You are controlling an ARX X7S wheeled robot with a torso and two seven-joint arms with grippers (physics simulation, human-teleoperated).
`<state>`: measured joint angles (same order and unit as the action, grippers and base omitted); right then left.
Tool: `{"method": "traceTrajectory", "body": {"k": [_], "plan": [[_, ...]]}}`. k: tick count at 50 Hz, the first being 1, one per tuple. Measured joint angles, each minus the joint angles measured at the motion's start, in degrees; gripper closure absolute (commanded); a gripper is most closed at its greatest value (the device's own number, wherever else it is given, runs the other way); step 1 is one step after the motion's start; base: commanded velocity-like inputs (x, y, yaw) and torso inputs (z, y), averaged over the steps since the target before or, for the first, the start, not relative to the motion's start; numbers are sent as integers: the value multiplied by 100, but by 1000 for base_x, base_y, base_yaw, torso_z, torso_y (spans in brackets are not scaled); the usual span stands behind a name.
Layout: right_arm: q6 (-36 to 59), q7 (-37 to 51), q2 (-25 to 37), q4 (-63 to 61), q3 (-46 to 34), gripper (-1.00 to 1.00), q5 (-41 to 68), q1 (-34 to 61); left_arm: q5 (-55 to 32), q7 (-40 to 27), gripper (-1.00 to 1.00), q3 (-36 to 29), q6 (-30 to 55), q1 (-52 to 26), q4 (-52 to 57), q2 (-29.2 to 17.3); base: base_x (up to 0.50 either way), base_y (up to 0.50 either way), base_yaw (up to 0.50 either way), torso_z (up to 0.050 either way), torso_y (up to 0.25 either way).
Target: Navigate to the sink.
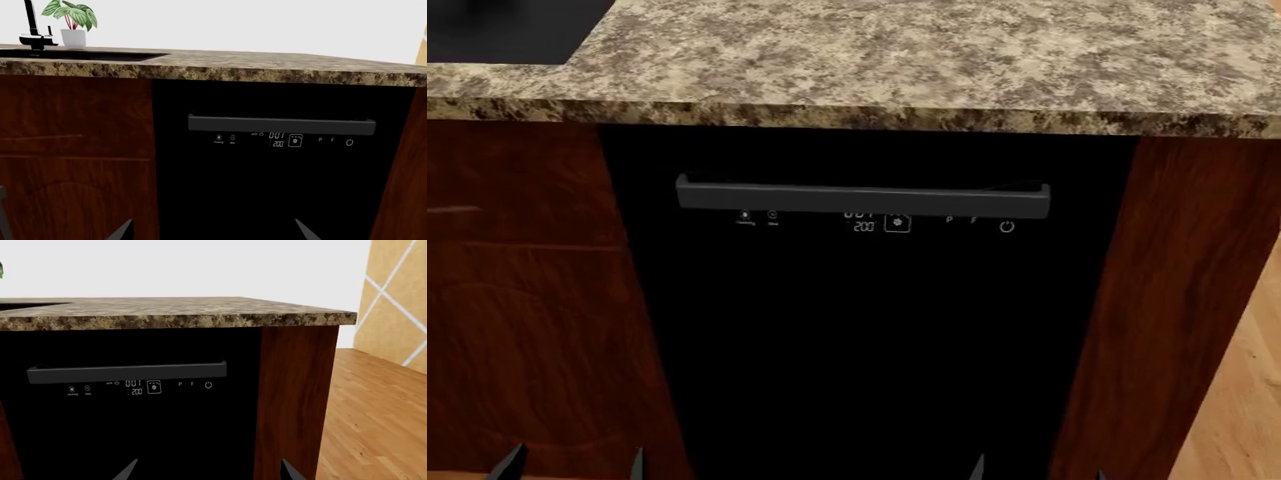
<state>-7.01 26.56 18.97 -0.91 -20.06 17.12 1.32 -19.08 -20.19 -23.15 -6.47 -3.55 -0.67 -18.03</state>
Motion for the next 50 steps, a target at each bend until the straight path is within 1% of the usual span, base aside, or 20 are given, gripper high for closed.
{"method": "traceTrajectory", "body": {"k": [31, 50], "plan": [[-100, 5, 38, -9, -18, -100, 20, -17, -34, -27, -100, -50, 12, -13, 15, -21, -200, -279, 0, 0, 0], [-136, 14, 64, -33, -49, -100, 9, -34, -46, -46, -100, -75, 7, -20, 19, -36, -143, -465, 0, 0, 0]]}}
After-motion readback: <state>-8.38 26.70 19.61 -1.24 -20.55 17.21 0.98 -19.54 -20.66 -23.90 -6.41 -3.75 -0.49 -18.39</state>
